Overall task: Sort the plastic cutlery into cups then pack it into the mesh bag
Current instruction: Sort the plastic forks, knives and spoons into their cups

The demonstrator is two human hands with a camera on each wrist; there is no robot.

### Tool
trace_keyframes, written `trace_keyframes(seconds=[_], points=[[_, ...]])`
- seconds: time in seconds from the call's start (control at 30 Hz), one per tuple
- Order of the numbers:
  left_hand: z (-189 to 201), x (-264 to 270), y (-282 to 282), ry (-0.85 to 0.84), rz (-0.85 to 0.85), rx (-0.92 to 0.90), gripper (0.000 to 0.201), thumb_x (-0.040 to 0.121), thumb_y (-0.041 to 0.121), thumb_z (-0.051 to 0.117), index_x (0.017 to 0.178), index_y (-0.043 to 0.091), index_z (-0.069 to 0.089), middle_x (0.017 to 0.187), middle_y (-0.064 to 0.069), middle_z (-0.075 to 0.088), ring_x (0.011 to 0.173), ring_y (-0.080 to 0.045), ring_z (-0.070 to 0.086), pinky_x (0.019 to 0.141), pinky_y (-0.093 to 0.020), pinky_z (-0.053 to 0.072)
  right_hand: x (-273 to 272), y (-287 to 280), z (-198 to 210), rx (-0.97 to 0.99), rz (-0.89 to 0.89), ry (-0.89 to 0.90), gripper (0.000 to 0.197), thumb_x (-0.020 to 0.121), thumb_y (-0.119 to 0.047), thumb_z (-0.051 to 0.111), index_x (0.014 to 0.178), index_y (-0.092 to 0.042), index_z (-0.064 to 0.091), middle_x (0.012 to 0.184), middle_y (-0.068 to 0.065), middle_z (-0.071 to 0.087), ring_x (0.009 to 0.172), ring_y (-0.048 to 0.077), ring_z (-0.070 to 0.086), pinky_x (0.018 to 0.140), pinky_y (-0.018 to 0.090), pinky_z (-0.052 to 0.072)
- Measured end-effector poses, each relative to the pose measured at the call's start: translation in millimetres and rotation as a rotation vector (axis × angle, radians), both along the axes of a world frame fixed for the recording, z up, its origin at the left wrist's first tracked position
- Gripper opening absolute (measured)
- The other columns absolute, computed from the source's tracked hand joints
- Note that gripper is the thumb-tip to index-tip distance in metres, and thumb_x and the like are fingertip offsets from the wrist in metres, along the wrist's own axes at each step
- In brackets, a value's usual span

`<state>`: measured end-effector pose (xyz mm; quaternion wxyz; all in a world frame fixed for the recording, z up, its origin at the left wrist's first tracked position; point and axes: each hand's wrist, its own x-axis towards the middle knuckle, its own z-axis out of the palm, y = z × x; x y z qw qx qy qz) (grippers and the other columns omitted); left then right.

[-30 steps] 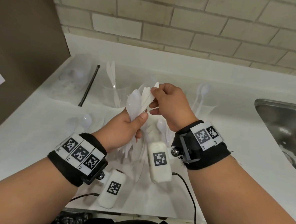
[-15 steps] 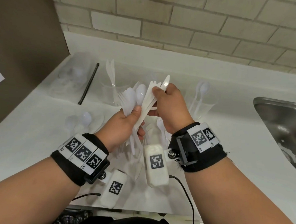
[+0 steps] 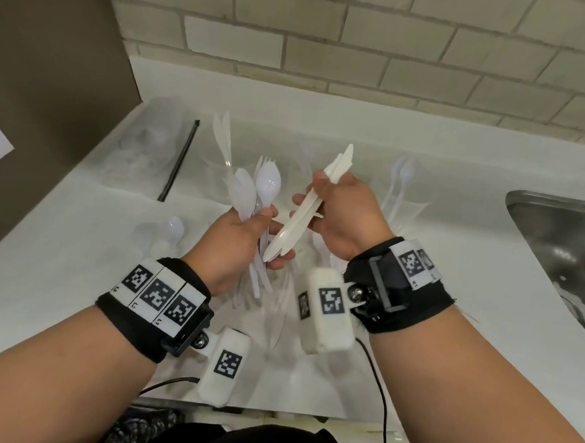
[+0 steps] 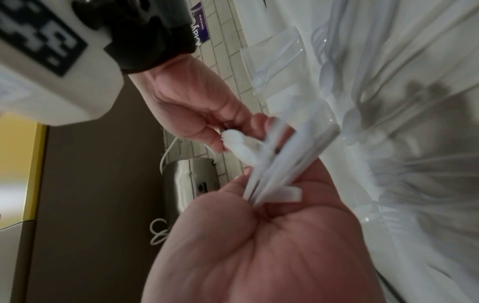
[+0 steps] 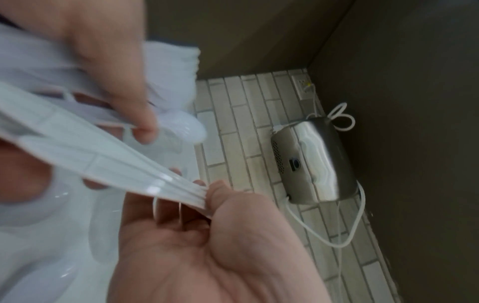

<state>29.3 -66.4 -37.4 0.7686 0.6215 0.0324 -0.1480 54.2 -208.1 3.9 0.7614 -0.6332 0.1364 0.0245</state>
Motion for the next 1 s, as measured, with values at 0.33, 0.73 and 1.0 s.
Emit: trace_keyframes(seconds=[0.33, 0.73, 1.0], points=[[-6.2, 8.2, 30.1, 0.067, 0.093, 0.062, 0.014, 0.098, 0.026, 0.051, 0.095, 0.013, 0.049, 0.065, -0.001, 0.042, 0.048, -0.012, 0.035, 0.046, -0.028, 0.036, 53.4, 26.0, 46.1, 0.039, -0.038, -0.449, 0.011, 0.096, -0.010, 0.051, 0.092, -0.020, 0.053, 0.083, 0.005, 0.066, 0.088, 0.021, 0.066, 0.079, 0.043, 0.053], [-8.5, 24.8, 61.8, 0.054, 0.186, 0.068, 0.017, 0.093, 0.030, 0.059, 0.086, 0.016, 0.054, 0.058, 0.005, 0.041, 0.048, -0.012, 0.039, 0.051, -0.032, 0.040, 128.4, 83.0, 5.5, -0.600, 0.178, -0.310, 0.009, 0.088, -0.020, 0.061, 0.092, -0.013, 0.059, 0.086, 0.011, 0.072, 0.085, 0.030, 0.068, 0.084, 0.046, 0.055], [-9.3, 31.6, 55.3, 0.050, 0.125, 0.049, 0.022, 0.096, 0.031, 0.054, 0.080, 0.015, 0.055, 0.059, 0.002, 0.042, 0.050, -0.013, 0.042, 0.054, -0.032, 0.042, 114.4, 70.5, 14.1, -0.666, 0.144, -0.341, 0.029, 0.089, -0.022, 0.064, 0.116, -0.010, 0.062, 0.110, 0.006, 0.068, 0.102, 0.017, 0.063, 0.089, 0.023, 0.048]])
